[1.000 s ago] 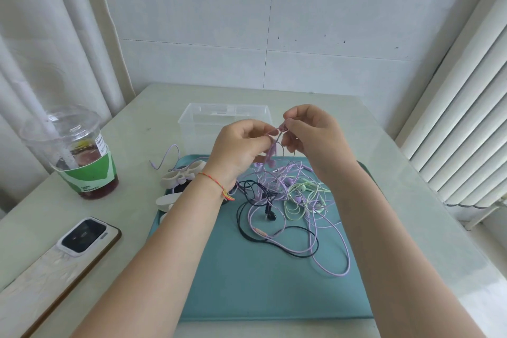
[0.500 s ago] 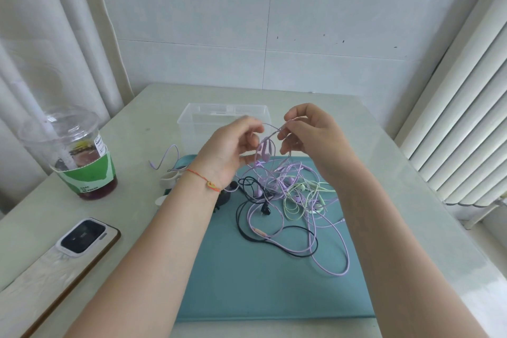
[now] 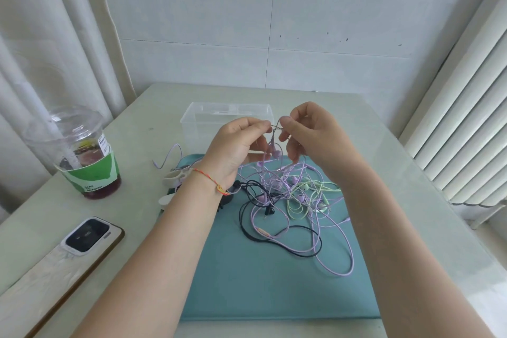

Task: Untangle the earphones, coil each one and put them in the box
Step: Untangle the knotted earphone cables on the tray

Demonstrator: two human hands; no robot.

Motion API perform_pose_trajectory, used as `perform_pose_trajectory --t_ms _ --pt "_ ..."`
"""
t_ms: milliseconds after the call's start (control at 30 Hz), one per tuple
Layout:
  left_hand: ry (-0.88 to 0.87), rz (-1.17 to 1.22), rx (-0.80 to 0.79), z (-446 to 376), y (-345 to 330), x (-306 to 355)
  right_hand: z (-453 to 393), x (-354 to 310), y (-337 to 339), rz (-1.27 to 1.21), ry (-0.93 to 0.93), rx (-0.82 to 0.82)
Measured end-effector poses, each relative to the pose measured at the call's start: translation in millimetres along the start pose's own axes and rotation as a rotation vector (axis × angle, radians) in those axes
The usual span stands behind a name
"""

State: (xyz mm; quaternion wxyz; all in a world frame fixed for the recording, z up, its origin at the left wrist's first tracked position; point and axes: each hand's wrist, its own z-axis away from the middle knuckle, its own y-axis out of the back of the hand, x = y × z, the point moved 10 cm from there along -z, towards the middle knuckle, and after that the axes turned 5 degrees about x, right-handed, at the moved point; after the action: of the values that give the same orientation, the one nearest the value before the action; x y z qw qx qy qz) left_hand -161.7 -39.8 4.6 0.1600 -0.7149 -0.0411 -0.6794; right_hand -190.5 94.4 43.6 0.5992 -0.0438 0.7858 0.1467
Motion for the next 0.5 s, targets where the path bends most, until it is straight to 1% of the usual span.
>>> perform_pose_trajectory --t_ms 100,200,300,500 --pt "0.017 0.007 -0.016 3 -7 -2 0 2 -4 0.025 -0.015 0.01" --pt "-0.007 -0.046 -0.011 3 -9 -4 -1 5 -7 0.012 -0.032 0.017" --pt "-0.025 -0.081 -0.01 1 -8 -6 -2 3 -2 0.009 -0.022 0.061" --pt "-0.019 -0.057 -0.069 1 -11 -7 -2 -1 5 0.0 0.001 0.105"
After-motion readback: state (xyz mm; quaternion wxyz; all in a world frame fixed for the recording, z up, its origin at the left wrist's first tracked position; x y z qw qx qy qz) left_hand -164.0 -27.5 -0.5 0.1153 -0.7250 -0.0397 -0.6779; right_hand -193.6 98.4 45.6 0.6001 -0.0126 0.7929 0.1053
